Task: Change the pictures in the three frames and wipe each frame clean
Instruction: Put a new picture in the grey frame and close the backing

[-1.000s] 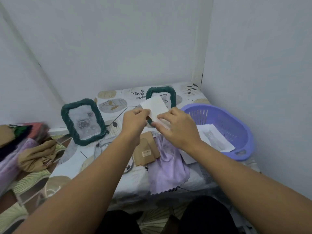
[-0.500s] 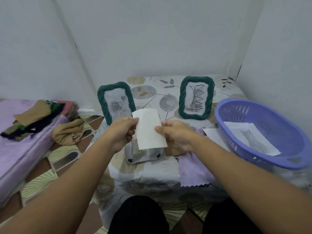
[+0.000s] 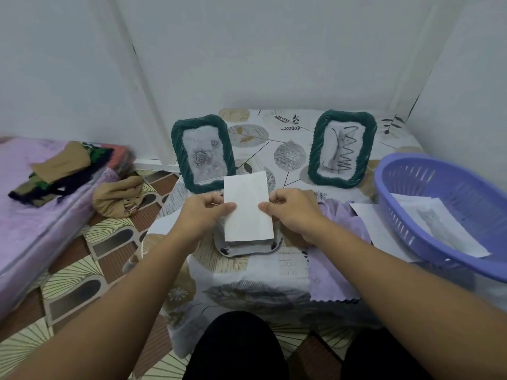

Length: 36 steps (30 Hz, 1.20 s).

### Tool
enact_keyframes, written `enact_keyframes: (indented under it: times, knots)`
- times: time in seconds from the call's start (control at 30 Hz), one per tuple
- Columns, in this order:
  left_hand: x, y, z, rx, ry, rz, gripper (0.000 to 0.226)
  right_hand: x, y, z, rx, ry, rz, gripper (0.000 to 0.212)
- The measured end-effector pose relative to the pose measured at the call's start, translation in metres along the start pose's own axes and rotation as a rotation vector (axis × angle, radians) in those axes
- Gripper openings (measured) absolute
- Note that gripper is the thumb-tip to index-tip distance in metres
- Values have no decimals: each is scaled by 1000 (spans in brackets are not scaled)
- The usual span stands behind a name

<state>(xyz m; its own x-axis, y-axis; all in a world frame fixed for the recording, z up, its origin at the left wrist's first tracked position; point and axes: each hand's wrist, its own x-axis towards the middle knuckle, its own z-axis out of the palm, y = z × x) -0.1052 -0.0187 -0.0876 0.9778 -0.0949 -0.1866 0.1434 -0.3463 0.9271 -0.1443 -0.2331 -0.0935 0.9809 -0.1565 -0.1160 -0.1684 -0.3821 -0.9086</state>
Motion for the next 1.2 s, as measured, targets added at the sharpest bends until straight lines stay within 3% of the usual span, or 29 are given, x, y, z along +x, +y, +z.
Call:
enact_keyframes:
  times: [0.13, 0.63, 0.9, 1.2]
  knots:
    - [4, -7, -1, 133, 14, 69, 21, 7, 2, -3, -188, 0, -31, 20]
    - [4, -24, 4, 261, 65, 120, 19, 17, 17, 5, -360, 3, -11, 21]
    - [0, -32, 12, 340, 123, 196, 37, 20, 26, 10, -427, -5, -49, 48]
    - [6, -41, 12, 315, 147, 206, 29, 23, 27, 11, -459, 10, -29, 47]
